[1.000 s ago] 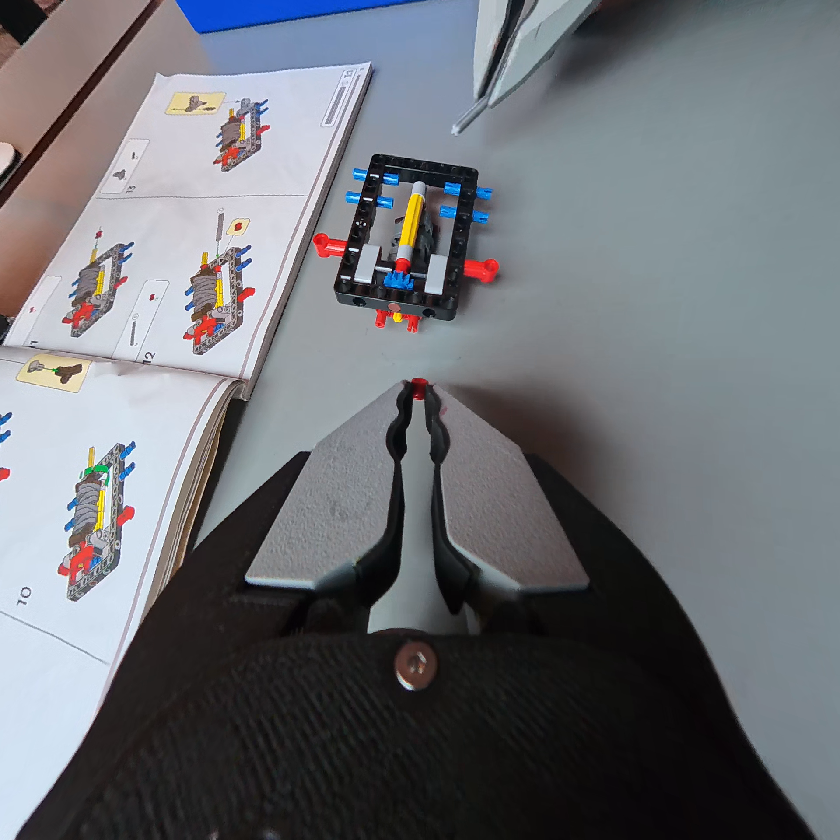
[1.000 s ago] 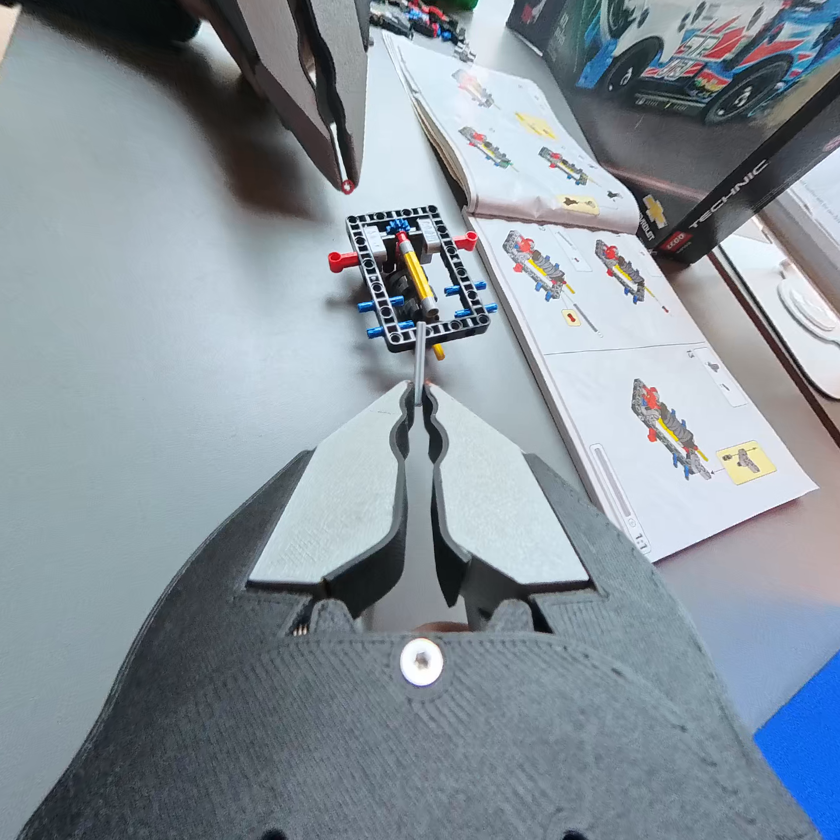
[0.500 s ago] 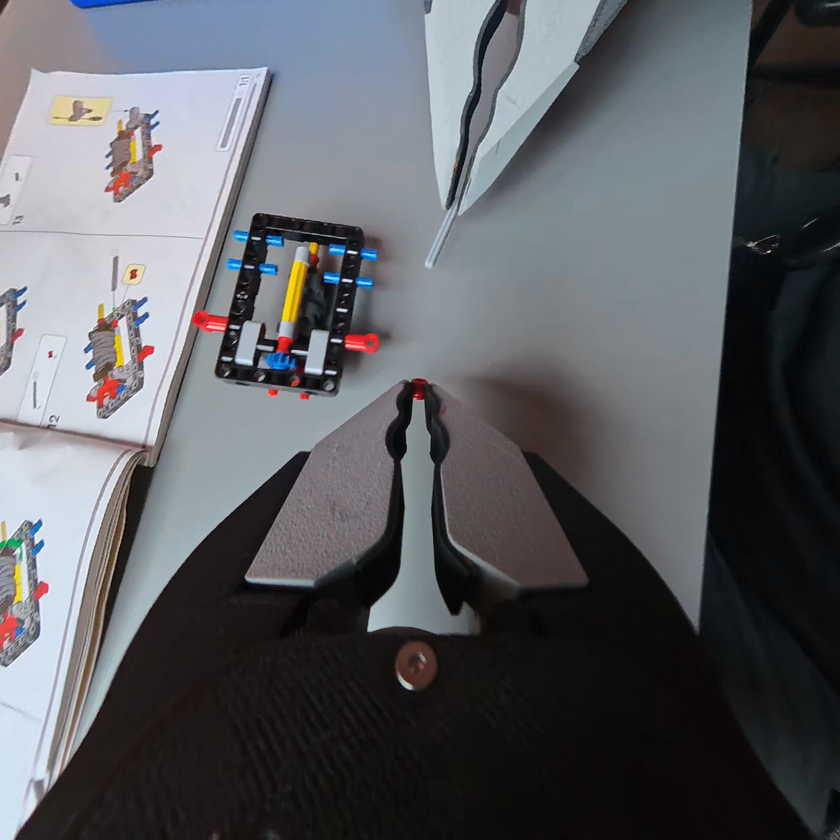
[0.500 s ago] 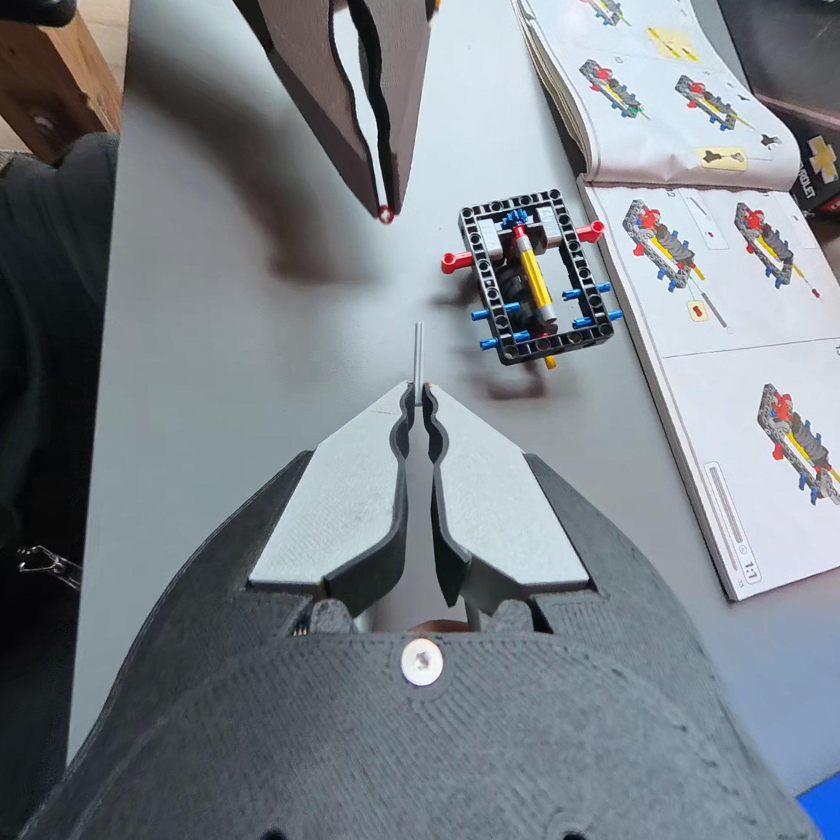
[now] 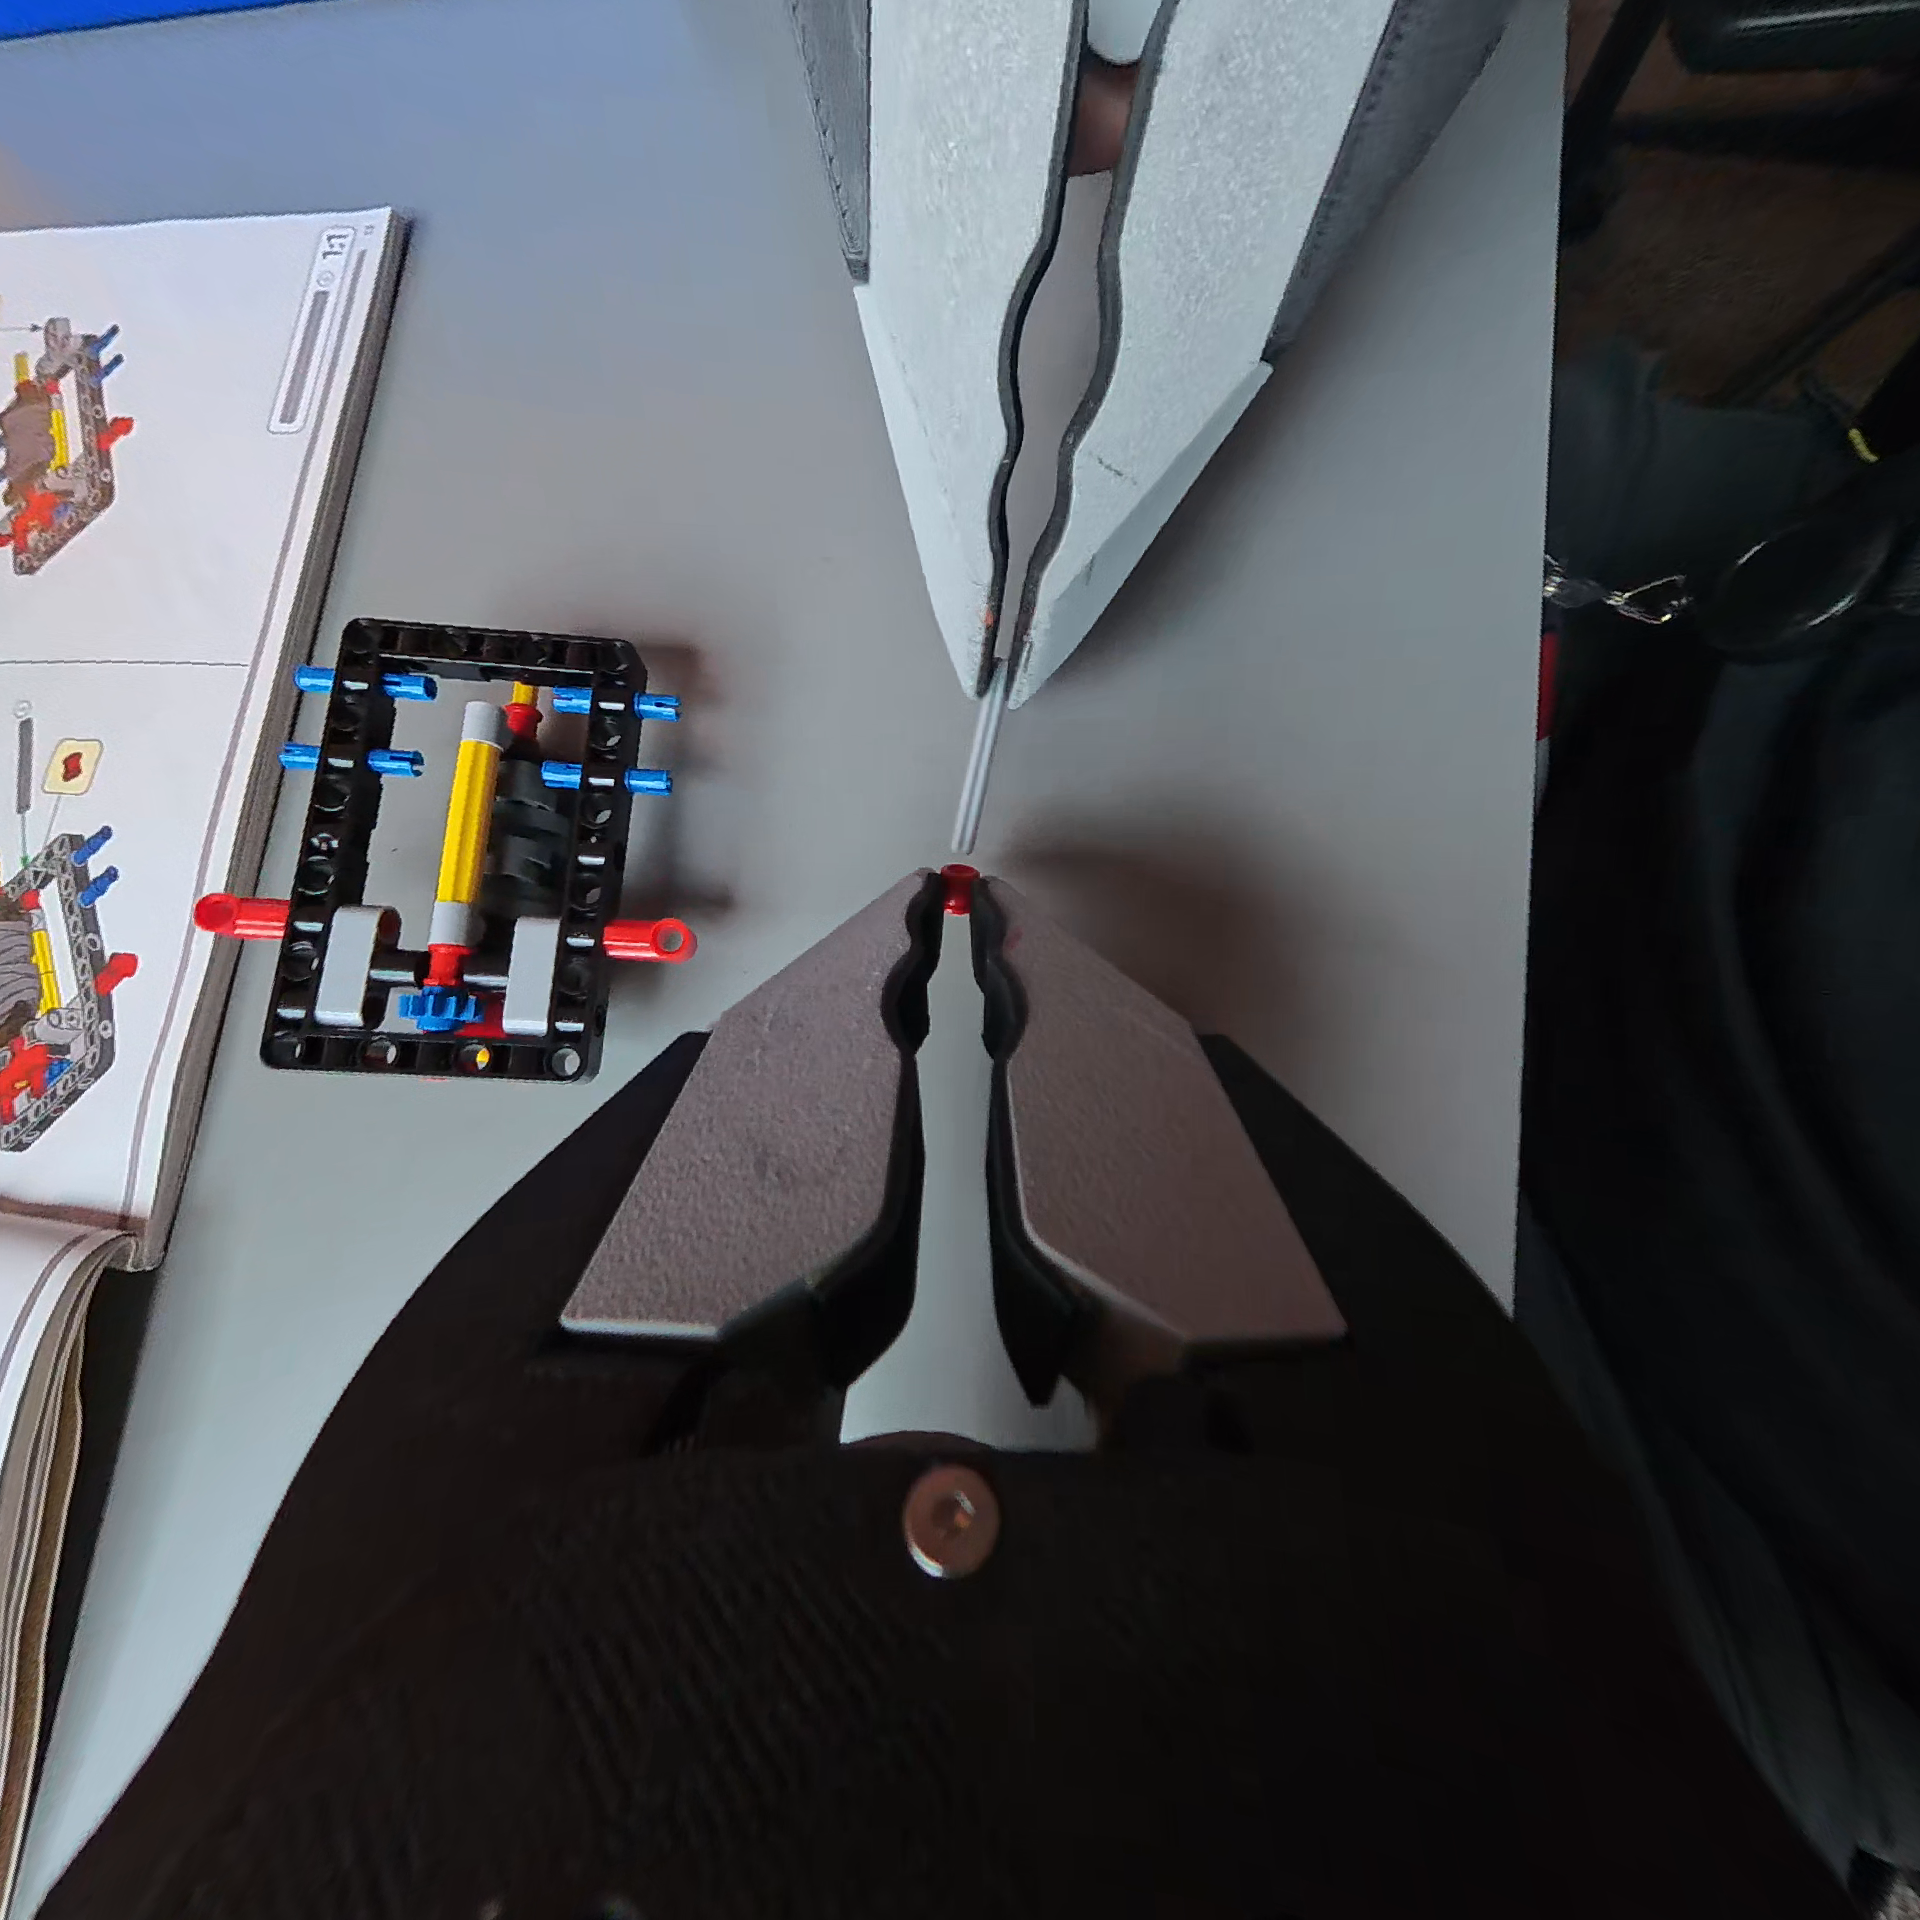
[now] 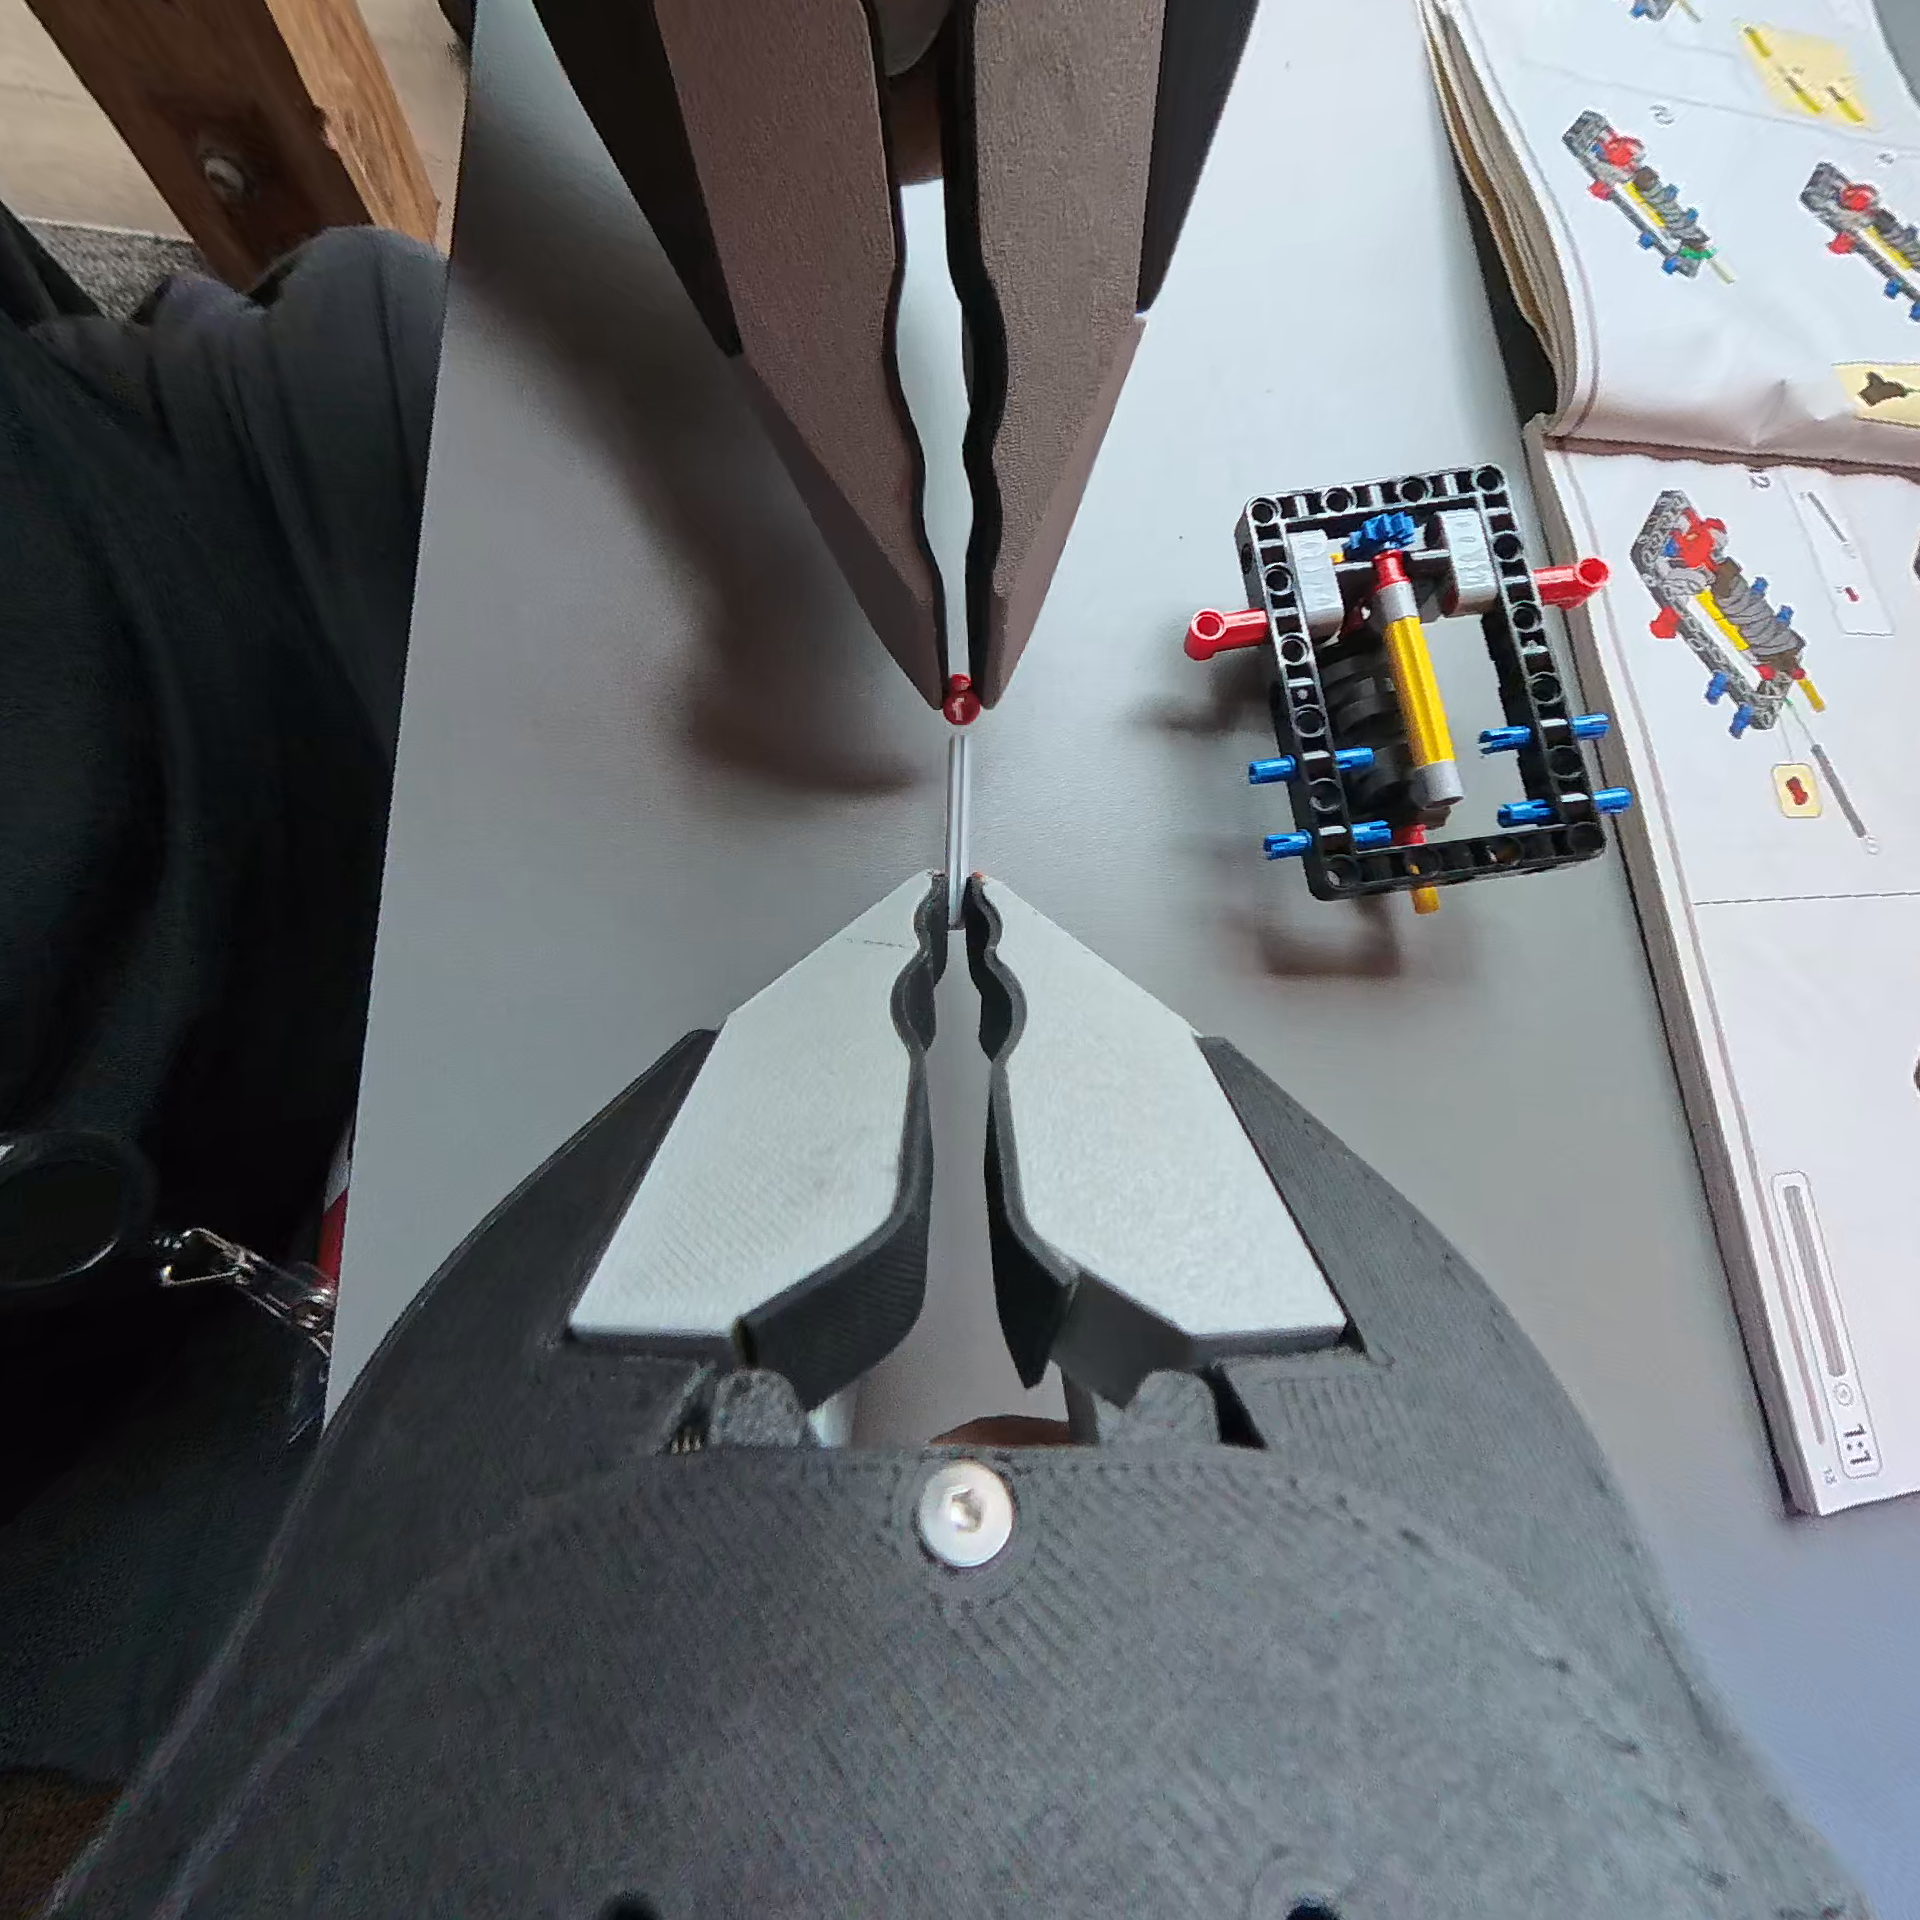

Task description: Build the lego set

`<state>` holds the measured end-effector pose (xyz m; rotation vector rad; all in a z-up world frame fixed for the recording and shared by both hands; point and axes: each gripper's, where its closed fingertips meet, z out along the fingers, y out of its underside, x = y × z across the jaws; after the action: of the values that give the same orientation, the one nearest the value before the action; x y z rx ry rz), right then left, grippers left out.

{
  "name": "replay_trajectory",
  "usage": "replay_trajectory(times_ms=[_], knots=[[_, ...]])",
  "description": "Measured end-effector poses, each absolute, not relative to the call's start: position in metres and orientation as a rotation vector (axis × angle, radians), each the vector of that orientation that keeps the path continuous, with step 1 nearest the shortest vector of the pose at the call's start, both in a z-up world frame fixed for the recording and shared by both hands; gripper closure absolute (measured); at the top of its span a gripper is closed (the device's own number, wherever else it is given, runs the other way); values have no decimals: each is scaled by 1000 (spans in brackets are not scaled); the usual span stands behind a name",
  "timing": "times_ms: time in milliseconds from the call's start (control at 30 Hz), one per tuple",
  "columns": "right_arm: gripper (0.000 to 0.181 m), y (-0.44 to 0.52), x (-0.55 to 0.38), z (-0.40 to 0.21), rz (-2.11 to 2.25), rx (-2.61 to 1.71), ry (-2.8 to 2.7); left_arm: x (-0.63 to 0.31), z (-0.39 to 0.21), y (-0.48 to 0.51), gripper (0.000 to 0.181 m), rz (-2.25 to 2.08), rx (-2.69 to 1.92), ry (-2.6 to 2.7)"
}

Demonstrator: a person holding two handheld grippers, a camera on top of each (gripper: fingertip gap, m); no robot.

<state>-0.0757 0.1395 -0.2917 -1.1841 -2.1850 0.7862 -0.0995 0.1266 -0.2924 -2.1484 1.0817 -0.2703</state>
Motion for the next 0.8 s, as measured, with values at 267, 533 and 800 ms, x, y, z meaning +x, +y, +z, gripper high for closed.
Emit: replay_trajectory(times_ms=[267,533,800], knots=[[181,138,-75,-294,730,-1203,-2222,-99,-296,127,178,-205,-2192,1140],[181,136,-73,-291,738,-1201,-2226,-94,-302,122,179,-246,-2213,1164],[181,134,-72,-296,728,-1191,-2245,-91,-303,122,178,-278,-2230,1167]])
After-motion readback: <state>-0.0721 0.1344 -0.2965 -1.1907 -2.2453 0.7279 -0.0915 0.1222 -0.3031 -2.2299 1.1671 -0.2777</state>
